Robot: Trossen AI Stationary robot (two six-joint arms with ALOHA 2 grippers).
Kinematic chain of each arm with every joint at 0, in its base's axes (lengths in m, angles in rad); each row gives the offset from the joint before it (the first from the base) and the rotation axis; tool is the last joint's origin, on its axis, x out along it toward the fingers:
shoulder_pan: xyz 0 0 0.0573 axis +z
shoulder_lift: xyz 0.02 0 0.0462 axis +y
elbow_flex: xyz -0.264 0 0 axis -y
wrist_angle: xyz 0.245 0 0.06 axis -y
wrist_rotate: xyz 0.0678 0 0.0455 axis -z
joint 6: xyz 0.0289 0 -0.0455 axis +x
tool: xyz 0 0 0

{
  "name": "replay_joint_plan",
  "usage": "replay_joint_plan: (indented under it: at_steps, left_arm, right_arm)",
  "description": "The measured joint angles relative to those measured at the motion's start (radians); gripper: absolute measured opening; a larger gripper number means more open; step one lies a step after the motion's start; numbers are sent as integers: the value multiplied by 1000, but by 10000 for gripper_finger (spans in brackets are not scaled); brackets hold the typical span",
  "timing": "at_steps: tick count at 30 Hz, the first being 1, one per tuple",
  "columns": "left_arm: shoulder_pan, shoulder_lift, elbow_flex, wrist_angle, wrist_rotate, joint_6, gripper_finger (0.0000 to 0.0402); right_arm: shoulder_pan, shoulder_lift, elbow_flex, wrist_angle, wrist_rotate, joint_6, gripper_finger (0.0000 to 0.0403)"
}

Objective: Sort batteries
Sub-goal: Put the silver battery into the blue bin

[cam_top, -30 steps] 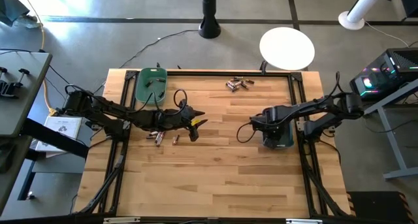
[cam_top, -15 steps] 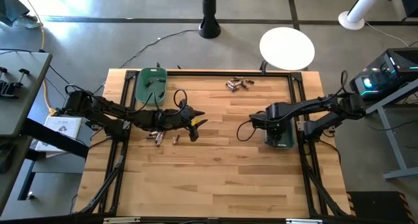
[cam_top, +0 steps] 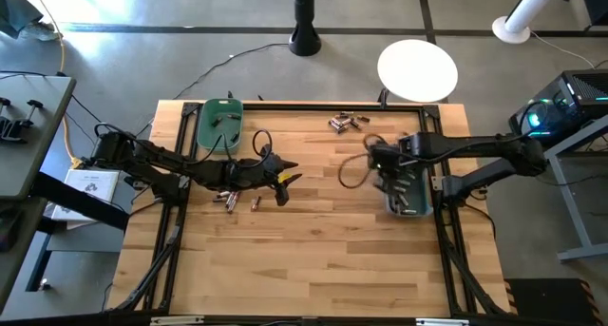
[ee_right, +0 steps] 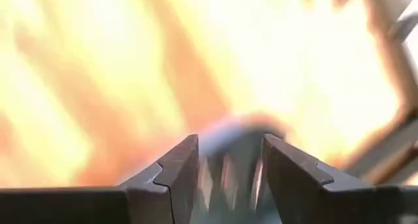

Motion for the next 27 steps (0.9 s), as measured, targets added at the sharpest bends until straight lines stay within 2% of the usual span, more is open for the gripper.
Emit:
replay_joint_plan:
  at_steps: [2, 6, 9, 11, 16, 19, 23, 27]
  left_arm:
    - [0, 0, 0, 7, 0, 3, 154]
    - [0, 0, 0, 10, 0, 10, 154]
    - [0, 0, 0, 10, 14, 10, 154]
    - [0, 0, 0, 10, 26, 10, 154]
    - [0, 0, 0, 10, 26, 10, 154]
    - [0, 0, 0, 10, 26, 13, 154]
    - [1, 0, 0, 0, 27, 12, 154]
    - [-1, 0, 0, -13, 28, 5, 154]
  right_arm:
    - [-22, 3, -8, 176, 38, -109, 161]
    - [-140, 50, -60, 561, -134, -323, 160]
    - [-252, 134, -68, 775, -226, -363, 160]
    - [-318, 212, -55, 856, -264, -365, 160]
    - [-420, 427, 52, 866, -278, -370, 160]
    - [-450, 532, 126, 841, -247, -391, 160]
    - [-477, 621, 232, 814, -166, -409, 160]
    - [-500, 689, 322, 725, -150, -399, 160]
